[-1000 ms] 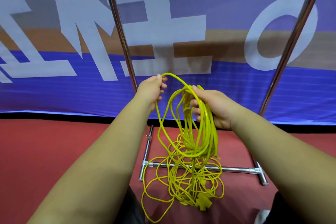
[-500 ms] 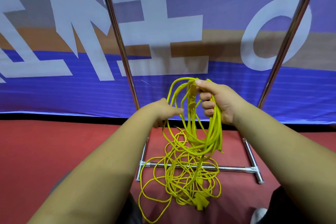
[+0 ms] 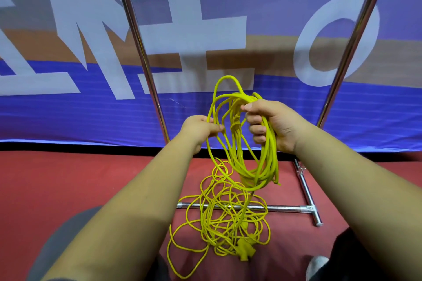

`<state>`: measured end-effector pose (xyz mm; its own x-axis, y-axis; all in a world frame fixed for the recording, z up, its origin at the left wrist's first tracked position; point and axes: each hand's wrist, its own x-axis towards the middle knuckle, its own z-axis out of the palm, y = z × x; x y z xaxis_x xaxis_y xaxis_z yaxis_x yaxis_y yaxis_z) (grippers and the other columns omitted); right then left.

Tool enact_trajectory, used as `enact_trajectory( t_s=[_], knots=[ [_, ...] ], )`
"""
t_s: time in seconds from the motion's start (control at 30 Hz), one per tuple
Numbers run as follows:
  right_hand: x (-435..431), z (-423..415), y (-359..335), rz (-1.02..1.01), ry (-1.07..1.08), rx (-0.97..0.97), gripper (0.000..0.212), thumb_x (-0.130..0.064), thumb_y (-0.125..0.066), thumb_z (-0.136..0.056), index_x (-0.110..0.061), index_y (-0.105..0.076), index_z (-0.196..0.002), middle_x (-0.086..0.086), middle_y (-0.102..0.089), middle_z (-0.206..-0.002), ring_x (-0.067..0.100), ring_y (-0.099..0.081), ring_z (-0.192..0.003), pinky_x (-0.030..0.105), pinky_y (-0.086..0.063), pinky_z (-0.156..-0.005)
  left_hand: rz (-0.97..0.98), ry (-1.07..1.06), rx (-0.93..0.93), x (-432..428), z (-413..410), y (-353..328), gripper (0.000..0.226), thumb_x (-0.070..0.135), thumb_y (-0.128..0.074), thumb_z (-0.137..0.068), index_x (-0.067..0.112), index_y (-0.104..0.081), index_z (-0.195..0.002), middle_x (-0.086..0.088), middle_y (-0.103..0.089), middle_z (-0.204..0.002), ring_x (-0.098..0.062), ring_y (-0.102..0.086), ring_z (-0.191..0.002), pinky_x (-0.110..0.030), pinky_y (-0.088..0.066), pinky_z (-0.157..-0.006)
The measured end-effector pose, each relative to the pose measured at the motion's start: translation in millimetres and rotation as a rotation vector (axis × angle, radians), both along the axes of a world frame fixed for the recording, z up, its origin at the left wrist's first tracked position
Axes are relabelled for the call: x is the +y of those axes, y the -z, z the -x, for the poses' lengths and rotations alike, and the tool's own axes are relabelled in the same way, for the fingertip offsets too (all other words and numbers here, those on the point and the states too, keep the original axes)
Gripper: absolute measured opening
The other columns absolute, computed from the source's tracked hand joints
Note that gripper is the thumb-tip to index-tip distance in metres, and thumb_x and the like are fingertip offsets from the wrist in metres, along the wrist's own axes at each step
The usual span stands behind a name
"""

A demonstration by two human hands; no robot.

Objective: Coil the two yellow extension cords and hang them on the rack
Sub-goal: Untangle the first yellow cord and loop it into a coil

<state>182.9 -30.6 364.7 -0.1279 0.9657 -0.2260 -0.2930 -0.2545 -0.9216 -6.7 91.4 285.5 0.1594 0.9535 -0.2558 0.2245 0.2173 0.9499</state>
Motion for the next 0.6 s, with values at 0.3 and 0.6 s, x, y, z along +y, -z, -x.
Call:
enact_trajectory(
  t_s=[0.3, 0.6],
  knots=[
    [2.3, -6.0, 3.8, -0.023, -0.011, -0.035, 0.033, -0.018, -0.058, -0.101, -0.021, -0.055, -0.068, -0.004, -0.038, -0.061, 0.011, -0.034, -0.044, 0.026, -0.033, -0.045, -0.406, 0.25, 0.038, -14.7, -15.2, -36.0, 0.07, 0.014, -0.082, -0.084, 0.05, -0.052, -0.135, 0.005, -0.071, -0.118, -0.005, -0.07, -0.097, -0.021, -0.053, -0.059],
    [2.3, -10.9, 3.4, -0.077, -0.044, -0.049, 0.046, -0.02, -0.06, -0.102, -0.024, -0.071, -0.058, -0.003, -0.041, -0.064, 0.011, -0.036, -0.047, 0.027, -0.03, -0.048, -0.561, 0.249, 0.059, -11.8, -24.9, -41.3, 0.052, 0.016, -0.079, -0.087, 0.041, -0.055, -0.126, 0.008, -0.071, -0.111, -0.012, -0.074, -0.092, -0.039, -0.06, -0.084]
  ],
)
